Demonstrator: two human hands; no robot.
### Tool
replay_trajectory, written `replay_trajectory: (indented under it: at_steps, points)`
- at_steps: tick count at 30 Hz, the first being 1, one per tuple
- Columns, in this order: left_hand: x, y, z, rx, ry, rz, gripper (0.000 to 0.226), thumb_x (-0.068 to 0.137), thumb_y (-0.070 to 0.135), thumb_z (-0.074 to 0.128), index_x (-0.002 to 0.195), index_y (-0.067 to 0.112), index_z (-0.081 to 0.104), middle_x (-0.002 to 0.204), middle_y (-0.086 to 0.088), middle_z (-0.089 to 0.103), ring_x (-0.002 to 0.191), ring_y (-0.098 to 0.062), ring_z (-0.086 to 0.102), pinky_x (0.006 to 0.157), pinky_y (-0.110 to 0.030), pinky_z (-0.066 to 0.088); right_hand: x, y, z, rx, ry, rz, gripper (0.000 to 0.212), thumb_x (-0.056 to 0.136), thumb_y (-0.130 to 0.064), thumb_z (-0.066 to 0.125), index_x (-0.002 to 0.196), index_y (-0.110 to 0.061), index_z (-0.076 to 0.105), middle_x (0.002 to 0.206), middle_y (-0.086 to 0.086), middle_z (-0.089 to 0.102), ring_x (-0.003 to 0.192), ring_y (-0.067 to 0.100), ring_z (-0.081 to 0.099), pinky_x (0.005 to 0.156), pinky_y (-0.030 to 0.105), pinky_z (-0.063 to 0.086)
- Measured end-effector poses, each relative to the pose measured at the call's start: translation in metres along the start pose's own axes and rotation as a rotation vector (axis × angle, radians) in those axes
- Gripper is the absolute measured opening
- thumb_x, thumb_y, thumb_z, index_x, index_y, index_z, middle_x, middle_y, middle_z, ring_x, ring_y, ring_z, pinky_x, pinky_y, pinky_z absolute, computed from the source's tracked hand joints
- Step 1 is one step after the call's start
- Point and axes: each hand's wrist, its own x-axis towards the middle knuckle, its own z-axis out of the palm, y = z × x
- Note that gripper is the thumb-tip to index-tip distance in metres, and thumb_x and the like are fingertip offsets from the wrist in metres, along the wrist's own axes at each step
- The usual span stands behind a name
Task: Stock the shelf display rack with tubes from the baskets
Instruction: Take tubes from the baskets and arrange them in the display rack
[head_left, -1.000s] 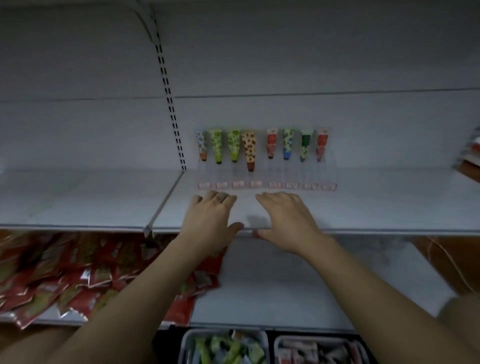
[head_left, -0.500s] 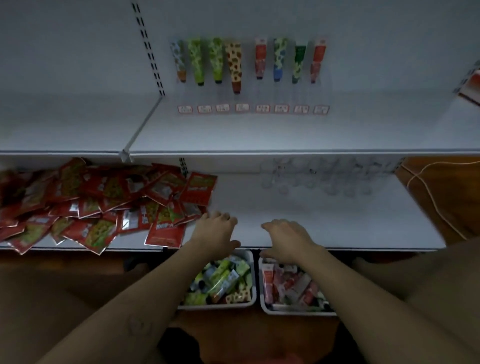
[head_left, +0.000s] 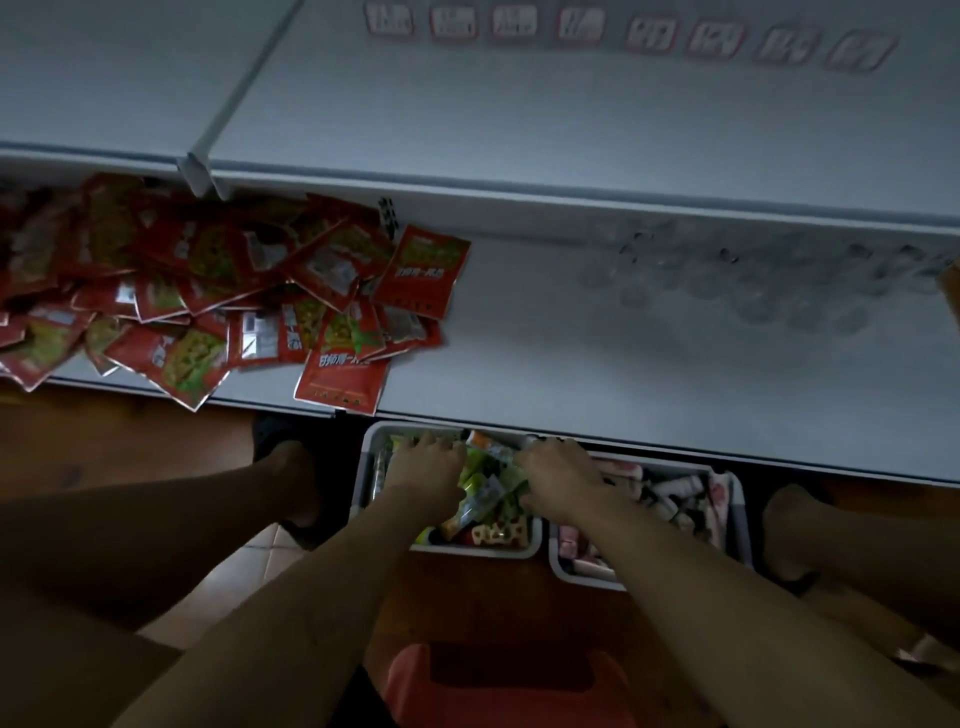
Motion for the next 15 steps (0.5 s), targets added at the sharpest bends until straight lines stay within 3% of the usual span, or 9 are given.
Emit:
replay_trajectory:
  at_steps: [4, 7, 11, 15]
  points:
    - [0.008, -0.006, 0.018, -0.045, -0.044, 0.026, 0.046, 0.091, 0.038, 0.055, 0.134, 0.025, 0.048, 0.136, -0.005, 0.051, 0.126, -0.028, 0.043, 0.102, -0.042, 0.034, 0.022, 0.004, 0.009, -0.028, -0.011, -0.050, 0.043, 0.087, -0.019, 0.062, 0.130, -0.016, 0.055, 0.119, 0.012, 0.056, 0.109, 0.031, 0.053, 0.087, 0.035, 0.042]
    - [0.008, -0.006, 0.026, -0.096, -0.058, 0.066, 0.055, 0.092, 0.035, 0.053, 0.143, 0.029, 0.036, 0.132, -0.009, 0.053, 0.123, -0.031, 0.046, 0.098, -0.042, 0.037, 0.032, 0.005, 0.018, -0.022, 0.002, -0.060, 0.046, 0.086, -0.013, 0.060, 0.132, -0.015, 0.053, 0.117, 0.013, 0.056, 0.109, 0.031, 0.051, 0.088, 0.036, 0.042]
    - [0.011, 0.007, 0.033, -0.145, -0.059, 0.074, 0.045, 0.090, 0.042, 0.055, 0.129, 0.019, 0.050, 0.124, -0.009, 0.057, 0.117, -0.030, 0.051, 0.088, -0.040, 0.044, 0.039, 0.002, 0.031, -0.014, 0.043, -0.027, 0.050, 0.090, -0.017, 0.058, 0.139, -0.019, 0.045, 0.126, 0.012, 0.050, 0.118, 0.030, 0.044, 0.099, 0.038, 0.036]
    - [0.012, 0.022, 0.036, -0.127, -0.079, 0.023, 0.047, 0.091, 0.035, 0.056, 0.130, 0.011, 0.043, 0.121, -0.012, 0.058, 0.111, -0.032, 0.056, 0.076, -0.034, 0.039, 0.039, 0.000, 0.040, 0.052, 0.056, 0.014, 0.053, 0.092, -0.018, 0.057, 0.142, -0.021, 0.040, 0.134, 0.011, 0.045, 0.126, 0.029, 0.038, 0.101, 0.038, 0.034]
